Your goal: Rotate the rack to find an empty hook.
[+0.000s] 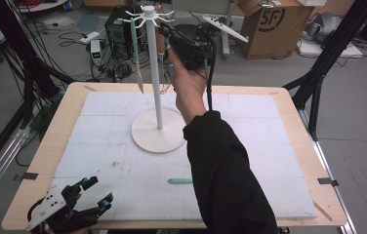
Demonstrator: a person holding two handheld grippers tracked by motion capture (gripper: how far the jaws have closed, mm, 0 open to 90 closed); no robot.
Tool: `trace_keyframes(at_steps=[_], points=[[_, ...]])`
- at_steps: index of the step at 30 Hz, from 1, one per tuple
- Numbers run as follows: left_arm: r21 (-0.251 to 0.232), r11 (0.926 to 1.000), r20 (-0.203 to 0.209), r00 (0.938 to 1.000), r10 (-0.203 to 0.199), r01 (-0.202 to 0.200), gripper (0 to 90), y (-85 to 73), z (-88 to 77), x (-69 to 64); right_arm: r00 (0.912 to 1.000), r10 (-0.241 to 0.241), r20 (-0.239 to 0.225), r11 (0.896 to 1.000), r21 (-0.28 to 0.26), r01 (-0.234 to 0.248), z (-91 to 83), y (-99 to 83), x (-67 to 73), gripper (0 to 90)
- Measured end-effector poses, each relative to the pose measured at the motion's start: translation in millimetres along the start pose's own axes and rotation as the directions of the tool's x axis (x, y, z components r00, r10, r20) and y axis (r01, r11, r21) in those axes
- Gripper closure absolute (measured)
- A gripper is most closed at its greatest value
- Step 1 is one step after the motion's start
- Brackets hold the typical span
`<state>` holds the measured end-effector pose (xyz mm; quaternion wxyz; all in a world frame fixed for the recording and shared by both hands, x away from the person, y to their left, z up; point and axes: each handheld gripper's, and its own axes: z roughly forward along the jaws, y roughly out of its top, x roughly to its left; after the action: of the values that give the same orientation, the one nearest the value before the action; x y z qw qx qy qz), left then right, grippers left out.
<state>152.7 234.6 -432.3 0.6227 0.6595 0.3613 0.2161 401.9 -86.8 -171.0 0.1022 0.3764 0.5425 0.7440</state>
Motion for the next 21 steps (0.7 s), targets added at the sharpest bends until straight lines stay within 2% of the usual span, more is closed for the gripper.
trace_keyframes(at_steps=[21], points=[[-0.005,1.0,0.003,1.0,-0.006,0.006,24.0,0.2,-1.6,0.0,0.9982,-0.046,-0.039,0.999,0.024,0.047,16.1,-10.3,27.7,90.0]])
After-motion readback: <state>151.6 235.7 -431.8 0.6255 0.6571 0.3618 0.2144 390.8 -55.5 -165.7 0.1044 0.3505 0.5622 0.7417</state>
